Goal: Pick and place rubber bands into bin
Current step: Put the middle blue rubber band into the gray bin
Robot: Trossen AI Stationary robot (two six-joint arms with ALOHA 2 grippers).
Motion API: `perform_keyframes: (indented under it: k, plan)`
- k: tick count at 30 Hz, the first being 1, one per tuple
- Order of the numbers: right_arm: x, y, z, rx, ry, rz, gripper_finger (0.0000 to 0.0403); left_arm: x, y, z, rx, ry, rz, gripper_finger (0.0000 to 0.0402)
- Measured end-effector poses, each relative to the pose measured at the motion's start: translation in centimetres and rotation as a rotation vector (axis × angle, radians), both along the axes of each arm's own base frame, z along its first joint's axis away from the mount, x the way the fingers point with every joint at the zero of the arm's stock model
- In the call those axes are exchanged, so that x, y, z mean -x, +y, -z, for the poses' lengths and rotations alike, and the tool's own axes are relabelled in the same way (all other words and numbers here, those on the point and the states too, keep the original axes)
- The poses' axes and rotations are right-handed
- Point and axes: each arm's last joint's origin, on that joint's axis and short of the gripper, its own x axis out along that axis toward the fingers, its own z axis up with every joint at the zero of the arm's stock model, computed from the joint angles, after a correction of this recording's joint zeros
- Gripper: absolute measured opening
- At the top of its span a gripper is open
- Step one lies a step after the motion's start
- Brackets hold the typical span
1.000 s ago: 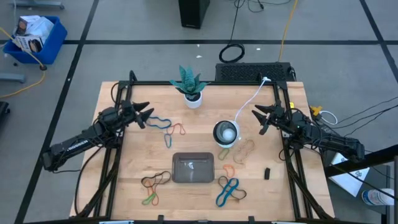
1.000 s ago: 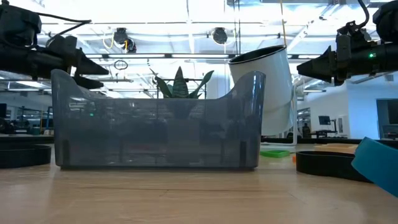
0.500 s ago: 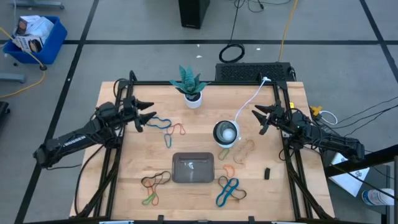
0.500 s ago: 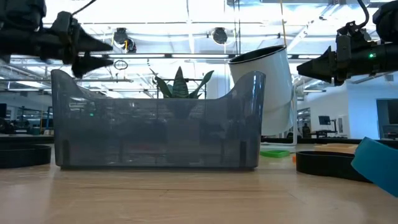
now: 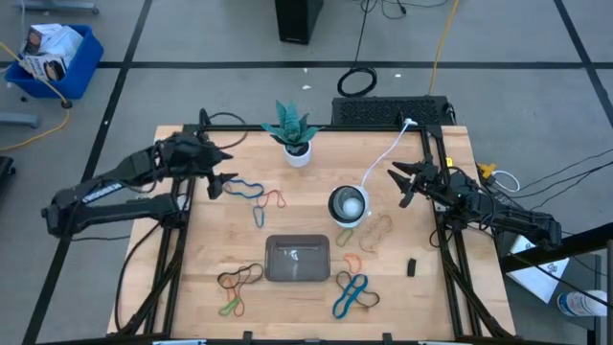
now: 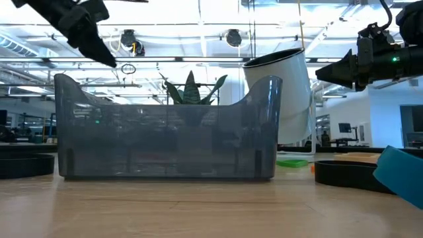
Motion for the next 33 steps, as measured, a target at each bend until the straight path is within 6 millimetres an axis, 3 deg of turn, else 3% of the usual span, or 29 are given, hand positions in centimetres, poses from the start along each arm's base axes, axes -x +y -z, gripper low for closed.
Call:
perform_keyframes:
  k: [12,18,24,33]
  plan:
    - [0.0,0.0,0.0,0.0,0.0,0.0,0.0141,-3.4,-1.7,2.4,0.04,0.261,0.294,0.028]
    - [0.0,0.0,0.0,0.001,0.001,0.0,0.0141,-5.2,-2.8,3.9,0.006,0.382,0.317,0.028]
    - [0.0,0.0,0.0,0.022,0.015,0.001,0.0141,-7.1,-4.1,6.0,-0.134,0.547,0.477,0.028]
    - [0.0,0.0,0.1,0.018,0.028,0.001,0.0141,-10.9,-4.6,9.8,-0.128,0.614,0.57,0.0274]
